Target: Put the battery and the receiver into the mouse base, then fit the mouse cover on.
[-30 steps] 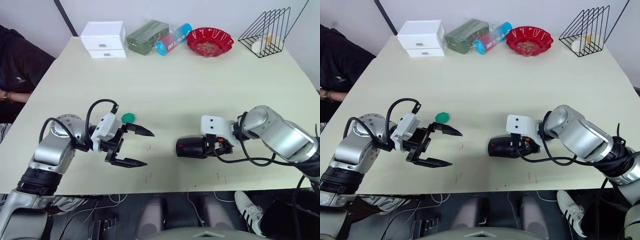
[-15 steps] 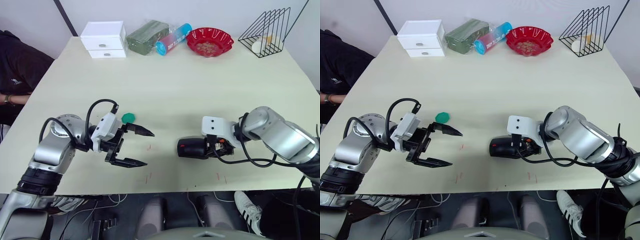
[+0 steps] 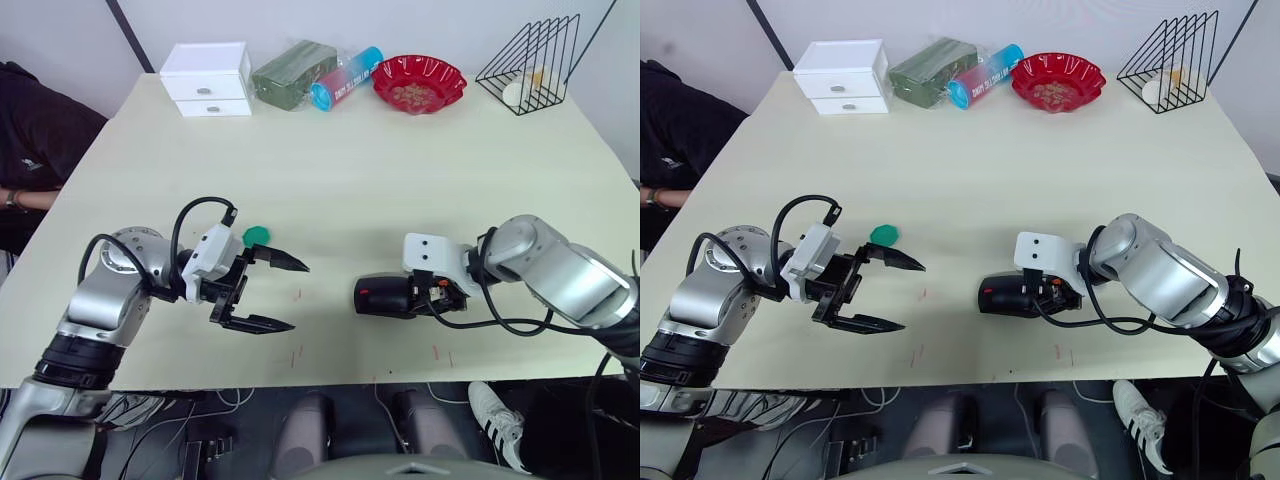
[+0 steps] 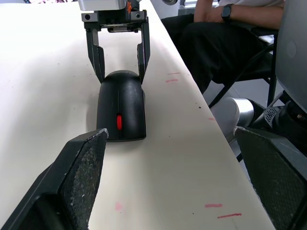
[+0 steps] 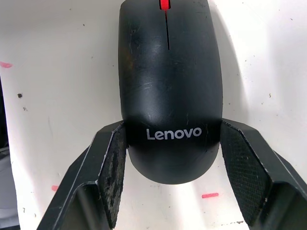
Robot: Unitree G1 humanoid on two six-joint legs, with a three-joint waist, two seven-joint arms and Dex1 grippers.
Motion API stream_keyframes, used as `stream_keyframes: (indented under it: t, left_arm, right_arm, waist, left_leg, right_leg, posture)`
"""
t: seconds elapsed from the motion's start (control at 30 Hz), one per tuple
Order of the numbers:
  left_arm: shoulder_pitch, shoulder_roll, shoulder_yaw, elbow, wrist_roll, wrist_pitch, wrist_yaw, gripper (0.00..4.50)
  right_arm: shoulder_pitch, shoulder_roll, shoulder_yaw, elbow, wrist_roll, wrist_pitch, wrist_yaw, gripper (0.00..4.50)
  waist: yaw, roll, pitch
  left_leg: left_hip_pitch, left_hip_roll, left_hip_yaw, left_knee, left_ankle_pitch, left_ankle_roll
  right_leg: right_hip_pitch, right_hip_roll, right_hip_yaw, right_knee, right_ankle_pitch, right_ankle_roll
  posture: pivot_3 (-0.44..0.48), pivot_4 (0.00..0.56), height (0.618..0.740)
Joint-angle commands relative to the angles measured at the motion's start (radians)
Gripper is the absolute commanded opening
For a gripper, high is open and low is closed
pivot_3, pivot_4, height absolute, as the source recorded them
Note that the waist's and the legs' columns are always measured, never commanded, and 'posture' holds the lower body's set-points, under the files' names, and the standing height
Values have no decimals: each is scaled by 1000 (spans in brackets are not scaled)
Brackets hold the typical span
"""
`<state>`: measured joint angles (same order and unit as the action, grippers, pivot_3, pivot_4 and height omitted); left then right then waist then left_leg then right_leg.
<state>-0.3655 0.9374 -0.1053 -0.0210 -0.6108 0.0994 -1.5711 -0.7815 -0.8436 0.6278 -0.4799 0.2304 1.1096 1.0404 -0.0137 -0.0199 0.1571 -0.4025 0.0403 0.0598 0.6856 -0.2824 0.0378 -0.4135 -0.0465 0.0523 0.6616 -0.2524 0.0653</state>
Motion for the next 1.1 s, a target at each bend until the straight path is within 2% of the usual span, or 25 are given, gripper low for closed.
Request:
stream_keyframes:
  t: [0.03, 0.1, 0.4, 0.53, 0.67, 0.8, 0.97, 1.1]
  left_arm:
    - [-17, 5, 12, 1, -9, -19, -43, 4500]
    - [-18, 5, 12, 5, -10, -21, -43, 4500]
    - [-20, 10, 7, 12, -15, -29, -43, 4500]
    - [-22, 10, 5, 13, -17, -31, -43, 4500]
    - [-20, 7, 5, 14, -17, -32, -43, 4500]
    - [-15, 4, 9, 10, -17, -29, -43, 4500]
    - [-11, 5, 11, 8, -18, -25, -43, 4500]
    - [0, 6, 19, 1, -18, -20, -43, 4500]
  right_arm:
    - [-2, -5, -17, -14, -1, -16, 0, 3091]
    - [0, -4, -20, -13, -2, -15, -5, 3633]
    - [5, -8, -25, -16, 0, -26, -6, 3633]
    - [16, -12, -75, -24, 29, -49, 10, 3633]
    - [50, 50, -188, -15, 87, -98, -12, 3633]
    - [67, 108, -210, -15, 104, -110, -41, 3633]
    - [62, 148, -173, -1, 89, -112, -73, 1577]
    - [41, 205, -123, 37, 61, -124, -100, 1577]
  waist:
    - [0, 0, 0]
    - [0, 0, 0]
    - [0, 0, 0]
    - [0, 0, 0]
    - [0, 0, 0]
    - [-1, 0, 0]
    - [0, -1, 0]
    - [-1, -1, 0]
  left_leg:
    - [0, 0, 0, 0, 0, 0]
    - [0, 0, 0, 0, 0, 0]
    - [0, 0, 0, 0, 0, 0]
    - [0, 0, 0, 0, 0, 0]
    - [0, 0, 0, 0, 0, 0]
    - [0, 0, 0, 0, 0, 0]
    - [-1, 0, 0, 0, 0, 0]
    - [-1, 0, -1, 0, 0, 0]
  right_leg:
    - [0, 0, 0, 0, 0, 0]
    - [0, 0, 0, 0, 0, 0]
    - [0, 0, 0, 0, 0, 0]
    - [0, 0, 0, 0, 0, 0]
    - [0, 0, 0, 0, 0, 0]
    - [0, 0, 0, 0, 0, 0]
    - [0, 0, 0, 0, 0, 0]
    - [0, 0, -1, 0, 0, 0]
  posture:
    - [0, 150, 740]
    - [0, 150, 740]
    - [0, 150, 740]
    - [0, 150, 740]
    - [0, 150, 740]
    - [0, 150, 740]
    - [0, 150, 740]
    - [0, 150, 740]
